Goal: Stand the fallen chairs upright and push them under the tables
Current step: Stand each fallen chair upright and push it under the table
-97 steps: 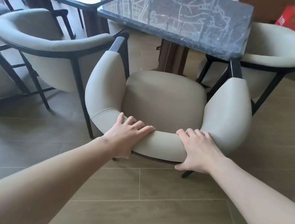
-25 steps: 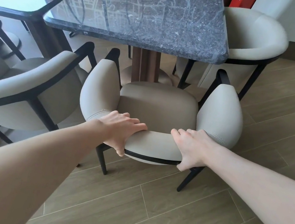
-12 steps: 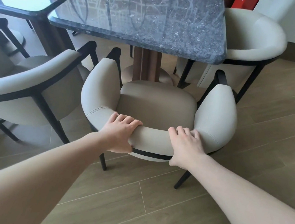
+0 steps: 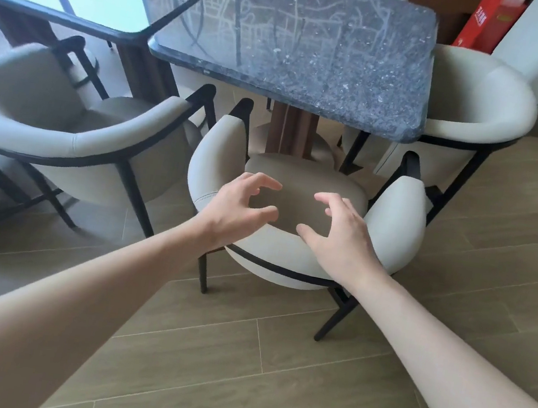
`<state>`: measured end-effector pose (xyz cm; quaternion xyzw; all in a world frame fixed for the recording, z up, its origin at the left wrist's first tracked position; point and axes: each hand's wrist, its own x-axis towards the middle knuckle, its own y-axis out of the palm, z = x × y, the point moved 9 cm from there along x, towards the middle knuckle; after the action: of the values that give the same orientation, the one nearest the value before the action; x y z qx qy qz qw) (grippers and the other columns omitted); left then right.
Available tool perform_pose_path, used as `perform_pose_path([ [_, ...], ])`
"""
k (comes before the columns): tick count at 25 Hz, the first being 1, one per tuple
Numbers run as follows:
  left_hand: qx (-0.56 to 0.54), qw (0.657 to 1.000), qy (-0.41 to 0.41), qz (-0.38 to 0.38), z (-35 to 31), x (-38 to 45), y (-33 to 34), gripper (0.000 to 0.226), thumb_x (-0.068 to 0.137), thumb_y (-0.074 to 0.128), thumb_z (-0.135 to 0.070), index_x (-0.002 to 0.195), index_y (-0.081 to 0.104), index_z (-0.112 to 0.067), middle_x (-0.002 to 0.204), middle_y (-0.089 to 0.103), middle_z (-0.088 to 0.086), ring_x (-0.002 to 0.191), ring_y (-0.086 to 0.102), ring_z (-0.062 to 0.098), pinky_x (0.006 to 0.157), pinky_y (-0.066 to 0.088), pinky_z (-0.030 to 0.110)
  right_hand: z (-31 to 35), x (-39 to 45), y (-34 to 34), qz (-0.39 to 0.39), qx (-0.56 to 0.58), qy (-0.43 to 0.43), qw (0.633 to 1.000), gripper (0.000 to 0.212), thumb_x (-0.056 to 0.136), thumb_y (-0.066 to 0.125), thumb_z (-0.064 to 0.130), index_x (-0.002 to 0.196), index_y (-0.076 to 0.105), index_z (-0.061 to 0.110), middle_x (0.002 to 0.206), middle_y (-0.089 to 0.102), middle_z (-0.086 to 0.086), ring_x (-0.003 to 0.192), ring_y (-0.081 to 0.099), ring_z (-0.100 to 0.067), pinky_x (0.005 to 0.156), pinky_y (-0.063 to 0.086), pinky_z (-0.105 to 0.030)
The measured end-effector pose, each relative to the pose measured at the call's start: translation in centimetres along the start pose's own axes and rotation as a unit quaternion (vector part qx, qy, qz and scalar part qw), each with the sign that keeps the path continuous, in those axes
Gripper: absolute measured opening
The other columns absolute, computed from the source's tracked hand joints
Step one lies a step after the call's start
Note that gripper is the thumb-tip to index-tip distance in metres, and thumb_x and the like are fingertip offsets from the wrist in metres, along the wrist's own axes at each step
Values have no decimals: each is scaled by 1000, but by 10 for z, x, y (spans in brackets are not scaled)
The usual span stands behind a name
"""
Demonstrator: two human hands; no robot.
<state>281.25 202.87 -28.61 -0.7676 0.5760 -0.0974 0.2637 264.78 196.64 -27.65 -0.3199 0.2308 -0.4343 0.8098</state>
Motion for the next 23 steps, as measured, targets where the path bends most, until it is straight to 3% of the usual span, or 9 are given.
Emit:
perform_pose_path([
  [4, -75, 996, -25, -44, -37, -29, -37, 53, 74, 58, -37, 127, 61, -34, 133, 57, -12, 127, 50, 9, 93, 38, 24, 43, -23, -25, -14, 90, -16, 996, 46, 93, 68, 31, 136, 54, 25, 138, 56, 8, 122, 55, -7, 95, 38, -20],
  [8, -102, 989, -54, -94, -57, -68, -88, 48, 74, 59, -39, 122, 62, -40, 125, 65, -12, 119, 56, -3, 84, 41, 17, 91, -46, -45, -14, 159, -42, 986, 40, 95, 64, 32, 134, 59, 26, 135, 60, 14, 117, 59, 1, 102, 44, -22],
  [11, -124, 981, -65, -136, -68, -106, -118, 46, 77, 59, -42, 122, 62, -42, 128, 62, -19, 114, 56, -9, 87, 41, 20, 118, -63, -51, 9, 216, -51, 975, 38, 95, 64, 30, 133, 60, 27, 135, 61, 13, 114, 61, 6, 101, 44, -19],
  [16, -167, 968, -53, -182, -86, -163, -142, 39, 92, 61, -35, 131, 58, -38, 123, 58, -31, 97, 51, -30, 79, 35, 10, 160, -88, -45, 55, 263, -65, 961, 39, 96, 63, 26, 135, 60, 24, 135, 62, 10, 107, 60, 15, 95, 42, -11],
  [21, -192, 960, -61, -194, -87, -201, -160, 37, 97, 59, -31, 133, 56, -41, 128, 59, -22, 108, 47, -27, 75, 35, -2, 193, -107, -36, 87, 265, -72, 958, 39, 96, 62, 26, 135, 60, 24, 133, 62, 11, 107, 59, 18, 83, 41, 0],
  [23, -198, 958, -58, -199, -85, -214, -175, 37, 98, 59, -30, 133, 55, -40, 132, 58, -20, 113, 48, -22, 79, 35, 3, 211, -114, -32, 82, 260, -79, 959, 37, 95, 63, 26, 132, 61, 26, 131, 64, 11, 107, 59, 16, 87, 43, -4],
])
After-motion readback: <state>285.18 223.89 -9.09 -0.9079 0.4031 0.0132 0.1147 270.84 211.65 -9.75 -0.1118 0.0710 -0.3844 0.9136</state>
